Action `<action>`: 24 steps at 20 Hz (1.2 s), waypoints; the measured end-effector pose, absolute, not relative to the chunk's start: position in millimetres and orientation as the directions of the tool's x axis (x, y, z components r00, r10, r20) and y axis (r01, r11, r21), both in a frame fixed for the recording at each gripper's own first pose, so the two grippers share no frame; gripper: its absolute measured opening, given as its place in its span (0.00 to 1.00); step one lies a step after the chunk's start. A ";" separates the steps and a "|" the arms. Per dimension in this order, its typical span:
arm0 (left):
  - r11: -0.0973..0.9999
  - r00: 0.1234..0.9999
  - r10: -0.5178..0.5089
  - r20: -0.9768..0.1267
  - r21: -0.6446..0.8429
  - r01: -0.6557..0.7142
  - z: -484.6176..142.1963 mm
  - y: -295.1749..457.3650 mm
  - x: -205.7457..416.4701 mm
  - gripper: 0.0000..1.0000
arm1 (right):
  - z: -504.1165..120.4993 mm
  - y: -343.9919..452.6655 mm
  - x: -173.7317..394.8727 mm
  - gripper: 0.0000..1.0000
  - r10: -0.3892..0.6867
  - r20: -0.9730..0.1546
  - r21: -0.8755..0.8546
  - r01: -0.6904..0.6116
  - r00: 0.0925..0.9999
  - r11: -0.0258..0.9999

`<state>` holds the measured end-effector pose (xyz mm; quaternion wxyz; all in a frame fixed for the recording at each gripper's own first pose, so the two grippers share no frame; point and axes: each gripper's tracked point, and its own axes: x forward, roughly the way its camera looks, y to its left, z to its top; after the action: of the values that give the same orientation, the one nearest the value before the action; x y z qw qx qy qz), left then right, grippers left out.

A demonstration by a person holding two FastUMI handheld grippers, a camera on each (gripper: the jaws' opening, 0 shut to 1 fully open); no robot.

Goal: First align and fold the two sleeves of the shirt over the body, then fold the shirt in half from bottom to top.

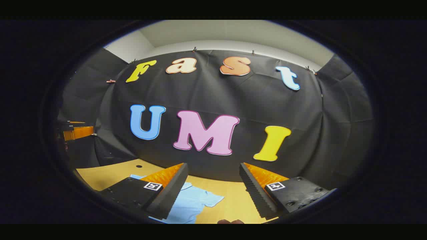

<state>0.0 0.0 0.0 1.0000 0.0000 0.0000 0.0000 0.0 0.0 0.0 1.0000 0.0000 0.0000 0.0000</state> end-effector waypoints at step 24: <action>0.988 0.989 -0.147 -0.009 -0.055 0.146 -10.3 69.9 26.5 0.96 | 35.5 41.7 13.3 0.95 -0.146 0.001 -0.087 0.145 0.989 0.986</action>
<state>26.5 69.9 -10.3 0.9969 -0.0270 0.0064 -0.0734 13.3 41.7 35.5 0.9964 -0.0433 0.0024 -0.0730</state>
